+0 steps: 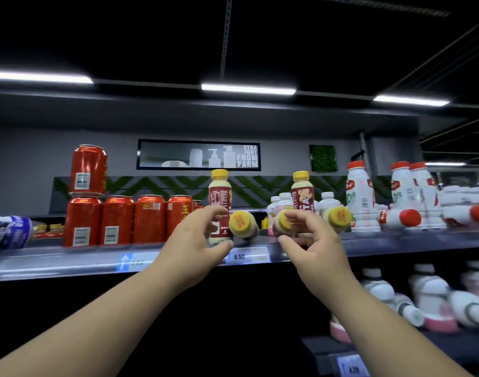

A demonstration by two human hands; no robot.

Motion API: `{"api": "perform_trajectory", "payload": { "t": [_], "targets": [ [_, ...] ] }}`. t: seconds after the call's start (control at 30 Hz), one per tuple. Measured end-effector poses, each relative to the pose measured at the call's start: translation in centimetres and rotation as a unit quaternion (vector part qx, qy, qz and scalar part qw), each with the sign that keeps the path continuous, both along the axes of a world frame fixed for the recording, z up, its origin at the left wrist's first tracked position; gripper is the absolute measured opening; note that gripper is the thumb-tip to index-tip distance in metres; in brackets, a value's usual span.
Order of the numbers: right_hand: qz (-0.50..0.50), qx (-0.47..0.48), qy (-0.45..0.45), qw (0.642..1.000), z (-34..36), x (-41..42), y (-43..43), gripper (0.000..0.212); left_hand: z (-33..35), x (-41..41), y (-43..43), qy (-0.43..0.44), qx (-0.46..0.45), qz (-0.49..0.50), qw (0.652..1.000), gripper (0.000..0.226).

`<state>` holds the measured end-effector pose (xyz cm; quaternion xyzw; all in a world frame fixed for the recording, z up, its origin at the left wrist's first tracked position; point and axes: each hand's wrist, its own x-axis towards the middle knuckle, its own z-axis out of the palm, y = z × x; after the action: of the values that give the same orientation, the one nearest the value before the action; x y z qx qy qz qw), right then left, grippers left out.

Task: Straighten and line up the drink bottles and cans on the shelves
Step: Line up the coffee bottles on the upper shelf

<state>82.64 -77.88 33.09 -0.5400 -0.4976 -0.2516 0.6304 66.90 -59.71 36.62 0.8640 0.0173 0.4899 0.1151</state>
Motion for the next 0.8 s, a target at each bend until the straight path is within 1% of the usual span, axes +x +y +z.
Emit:
{"api": "perform_trajectory", "payload": {
  "t": [0.07, 0.17, 0.23, 0.3, 0.4, 0.5, 0.6, 0.7, 0.8],
  "targets": [
    [-0.032, 0.022, -0.004, 0.999, -0.2, 1.0, -0.9, 0.04, -0.6, 0.7, -1.1, -0.045, 0.016, -0.039, 0.998, 0.048],
    [-0.094, 0.063, -0.007, 0.994, -0.5, 2.4, -2.2, 0.04, -1.4, 2.0, -3.0, -0.073, 0.064, -0.088, 0.991, 0.042],
    [-0.123, 0.082, 0.002, 0.989, -0.6, 2.7, -2.9, 0.044, -1.4, 3.1, -4.2, -0.081, 0.089, -0.113, 0.986, 0.044],
    [-0.152, 0.1, 0.01, 0.983, -0.7, 3.3, -3.3, 0.049, -1.4, 4.4, -5.3, -0.077, 0.092, -0.137, 0.983, 0.045],
    [-0.178, 0.117, 0.018, 0.977, -1.0, 4.7, -3.4, 0.054, -1.5, 6.5, -6.6, -0.087, 0.092, -0.142, 0.982, 0.052],
    [-0.186, 0.105, 0.039, 0.976, -0.9, 7.1, -3.5, 0.059, -1.7, 9.0, -7.5, -0.097, 0.052, -0.127, 0.986, 0.07],
    [-0.176, 0.072, 0.066, 0.98, -0.5, 10.1, -3.5, 0.065, -1.5, 11.6, -7.9, -0.083, -0.02, -0.075, 0.993, 0.085],
    [-0.158, 0.024, 0.07, 0.985, -0.1, 12.9, -2.9, 0.064, -1.3, 13.7, -7.7, -0.07, -0.098, -0.041, 0.992, 0.088],
    [-0.14, -0.024, 0.053, 0.989, 0.2, 15.4, -2.4, 0.059, -1.4, 15.5, -7.4, -0.064, -0.127, 0.012, 0.99, 0.083]
  ]
}}
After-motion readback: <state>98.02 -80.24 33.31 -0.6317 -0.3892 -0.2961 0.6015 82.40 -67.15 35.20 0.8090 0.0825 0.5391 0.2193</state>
